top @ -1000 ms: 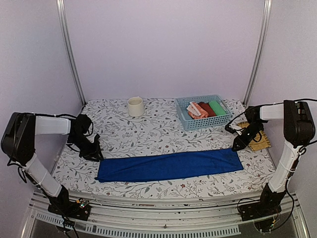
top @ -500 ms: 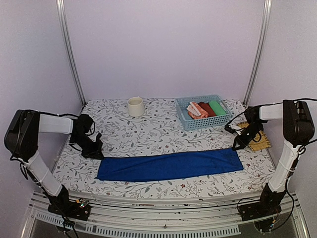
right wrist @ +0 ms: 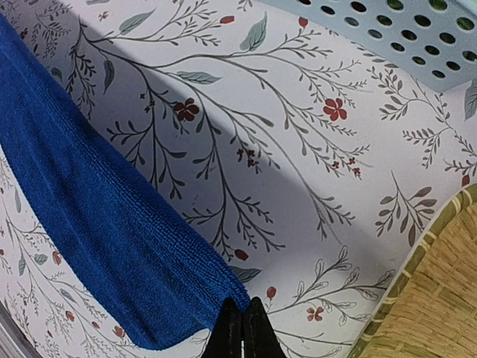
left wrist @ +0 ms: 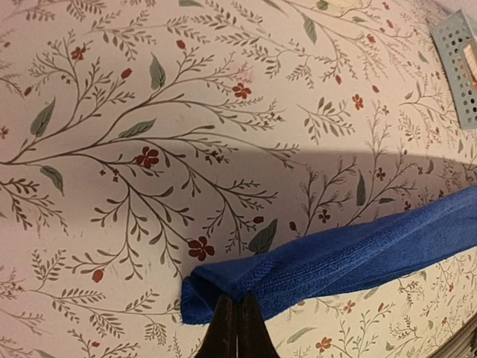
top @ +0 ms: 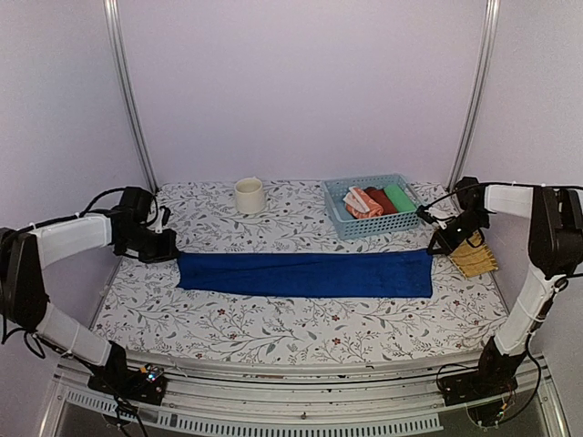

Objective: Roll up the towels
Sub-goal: Pick up the towel from the center of the board, then place the towel at the center of the board.

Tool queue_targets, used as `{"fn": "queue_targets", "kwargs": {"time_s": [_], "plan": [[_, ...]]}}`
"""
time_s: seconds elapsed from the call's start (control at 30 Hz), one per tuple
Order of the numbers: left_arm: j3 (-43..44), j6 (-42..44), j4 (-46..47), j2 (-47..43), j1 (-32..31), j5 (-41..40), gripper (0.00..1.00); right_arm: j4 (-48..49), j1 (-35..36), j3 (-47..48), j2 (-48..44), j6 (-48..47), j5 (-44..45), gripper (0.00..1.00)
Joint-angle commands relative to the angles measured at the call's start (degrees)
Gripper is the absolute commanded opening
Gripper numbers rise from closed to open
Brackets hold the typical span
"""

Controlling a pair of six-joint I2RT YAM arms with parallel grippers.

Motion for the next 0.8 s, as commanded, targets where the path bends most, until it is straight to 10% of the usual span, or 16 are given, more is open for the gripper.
{"fn": "queue_targets", "kwargs": {"time_s": [0.0, 0.4, 0.53, 0.77], "plan": [[-0.10, -0.51, 1.50, 5.63, 0.99, -1.90, 0.00, 3.29, -0.26, 3.46, 5.13, 2.45, -0.60, 0.02], [16.73, -1.29, 5.52, 22.16, 2.46, -5.17, 0.00, 4.94, -0.26, 15.16, 13.55, 8.67, 1.13, 0.03], [24.22, -3.49, 0.14, 30.24, 2.60, -6.44, 0.26, 4.77, -0.27, 17.63, 15.70, 11.96, 1.62, 0.14], [19.01, -5.41, 1.73, 23.70, 1.09, -5.86, 0.42, 3.81, -0.18, 13.07, 8.93, 13.17, 2.62, 0.32]]}}
